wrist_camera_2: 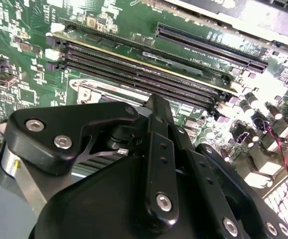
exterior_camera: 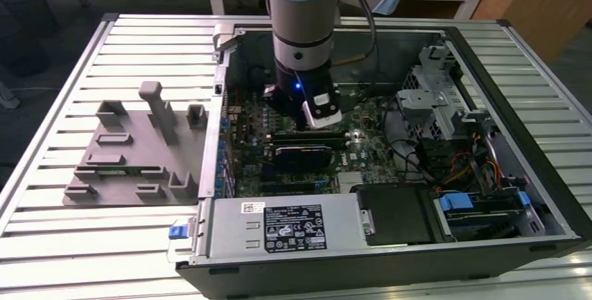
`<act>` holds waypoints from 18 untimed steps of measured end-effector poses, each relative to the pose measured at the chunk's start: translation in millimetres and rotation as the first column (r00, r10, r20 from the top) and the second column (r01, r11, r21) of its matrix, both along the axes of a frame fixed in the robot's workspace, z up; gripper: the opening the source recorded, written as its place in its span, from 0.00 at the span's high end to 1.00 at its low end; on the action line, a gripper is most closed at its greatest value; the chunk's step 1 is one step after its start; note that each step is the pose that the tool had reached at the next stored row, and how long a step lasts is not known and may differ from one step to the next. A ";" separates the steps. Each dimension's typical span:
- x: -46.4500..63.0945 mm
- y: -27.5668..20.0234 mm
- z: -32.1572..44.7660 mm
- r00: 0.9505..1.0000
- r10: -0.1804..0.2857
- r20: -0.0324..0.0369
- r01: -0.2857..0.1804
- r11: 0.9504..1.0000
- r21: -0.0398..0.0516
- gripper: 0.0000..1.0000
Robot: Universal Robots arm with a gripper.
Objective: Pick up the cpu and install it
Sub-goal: 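Install the second cpu locking lever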
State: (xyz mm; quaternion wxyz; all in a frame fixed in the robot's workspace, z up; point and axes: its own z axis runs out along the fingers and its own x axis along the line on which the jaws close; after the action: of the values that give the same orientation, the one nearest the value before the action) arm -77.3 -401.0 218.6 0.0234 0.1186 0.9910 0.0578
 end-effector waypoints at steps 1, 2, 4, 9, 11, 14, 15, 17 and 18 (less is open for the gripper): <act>-0.9 -0.7 -0.2 1.000 0.000 0.000 0.000 1.000 0.011 0.89; -1.5 -1.5 -0.4 1.000 0.000 0.000 0.000 1.000 0.024 0.89; -2.7 -4.0 -1.0 1.000 0.000 0.000 0.000 0.999 0.044 0.89; -5.0 -11.5 -4.5 1.000 0.000 0.000 0.000 0.998 0.068 0.89; -6.1 -13.1 -5.3 1.000 0.000 0.000 0.000 0.996 0.085 0.89; -7.6 -15.5 -6.6 1.000 0.000 0.000 0.000 0.994 0.110 0.89; -7.9 -16.3 -7.5 1.000 0.000 0.000 0.000 0.993 0.114 0.89; -8.4 -17.2 -9.6 1.000 0.000 0.000 0.000 0.993 0.120 0.89; -8.6 -17.4 -10.5 1.000 0.000 0.000 0.000 0.992 0.125 0.89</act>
State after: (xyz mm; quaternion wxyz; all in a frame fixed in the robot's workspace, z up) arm -85.9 -418.5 208.1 0.0159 0.1198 0.9854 0.1197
